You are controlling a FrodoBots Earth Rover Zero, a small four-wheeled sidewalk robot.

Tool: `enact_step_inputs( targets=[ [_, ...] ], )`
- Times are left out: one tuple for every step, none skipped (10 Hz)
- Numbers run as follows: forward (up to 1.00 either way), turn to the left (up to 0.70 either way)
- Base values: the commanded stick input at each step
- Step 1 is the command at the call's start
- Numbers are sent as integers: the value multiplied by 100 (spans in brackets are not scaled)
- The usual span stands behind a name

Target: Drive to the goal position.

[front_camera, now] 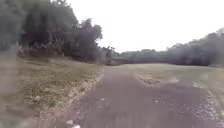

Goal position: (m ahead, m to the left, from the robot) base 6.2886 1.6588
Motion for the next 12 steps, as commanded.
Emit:
enact_step_inputs(
  targets=[
    [45,-27],
    [45,-27],
    [45,-27],
    [45,-27],
    [45,-27],
    [45,-27],
    [45,-27],
    [45,-27],
    [45,-27],
    [45,-27],
    [45,-27],
    [45,-27]
  ],
)
